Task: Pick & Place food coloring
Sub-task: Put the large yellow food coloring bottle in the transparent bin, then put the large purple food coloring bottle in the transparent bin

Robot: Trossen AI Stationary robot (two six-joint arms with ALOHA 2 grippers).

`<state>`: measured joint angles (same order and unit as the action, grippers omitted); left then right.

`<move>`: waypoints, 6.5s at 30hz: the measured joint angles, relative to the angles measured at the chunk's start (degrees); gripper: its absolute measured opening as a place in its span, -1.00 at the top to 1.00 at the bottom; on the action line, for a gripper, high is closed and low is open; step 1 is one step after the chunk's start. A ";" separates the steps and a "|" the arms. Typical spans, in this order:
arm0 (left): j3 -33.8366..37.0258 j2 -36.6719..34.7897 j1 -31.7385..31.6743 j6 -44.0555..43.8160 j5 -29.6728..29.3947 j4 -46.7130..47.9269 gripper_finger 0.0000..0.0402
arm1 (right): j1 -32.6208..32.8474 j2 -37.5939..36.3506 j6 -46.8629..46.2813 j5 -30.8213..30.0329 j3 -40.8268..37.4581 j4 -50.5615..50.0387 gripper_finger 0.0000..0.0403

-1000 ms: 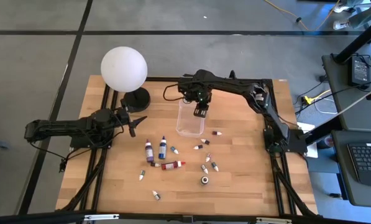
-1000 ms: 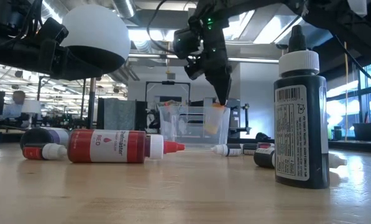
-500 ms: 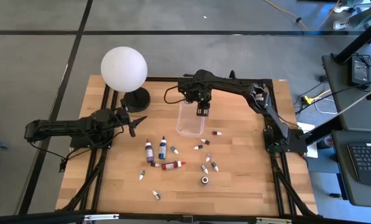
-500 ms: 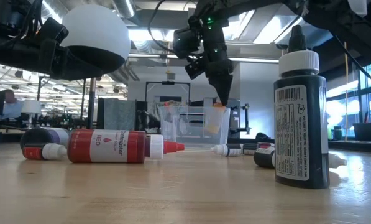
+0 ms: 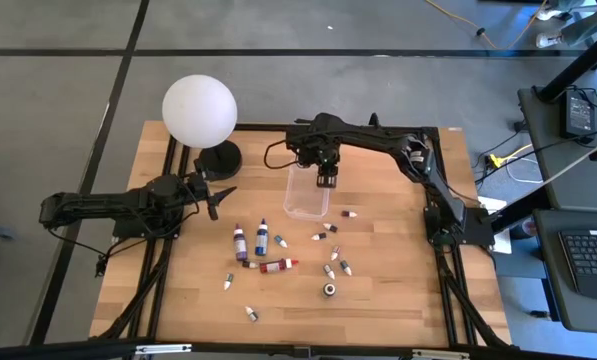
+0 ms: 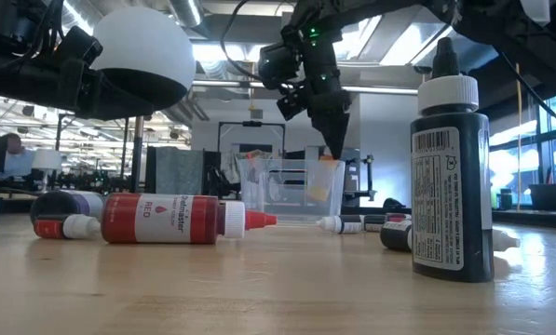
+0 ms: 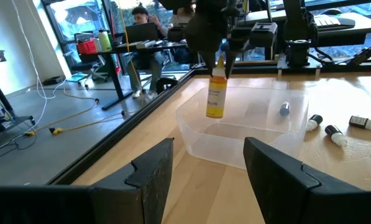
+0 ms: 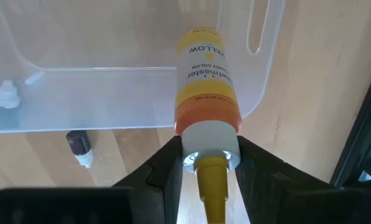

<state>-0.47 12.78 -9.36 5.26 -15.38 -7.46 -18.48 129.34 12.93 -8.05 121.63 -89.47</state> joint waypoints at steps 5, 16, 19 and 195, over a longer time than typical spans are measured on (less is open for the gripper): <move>0.02 0.00 0.00 0.00 0.00 0.00 0.04 | 0.02 0.07 0.59 0.00 -2.85 -0.28 0.35; 0.01 0.00 0.01 0.00 0.01 0.00 0.04 | 0.16 0.09 1.10 -2.82 -5.39 0.24 0.26; 0.00 0.00 0.00 0.00 0.00 0.00 0.03 | 0.16 0.09 1.09 -2.89 -5.39 0.26 0.24; -45.81 75.65 20.54 -84.90 13.77 42.02 0.16 | 25.84 -56.85 -29.12 -11.32 -87.28 73.07 -0.12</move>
<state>-46.28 88.42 11.17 -79.64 -1.61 34.56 7.36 72.49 -16.19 -19.38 34.35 -16.40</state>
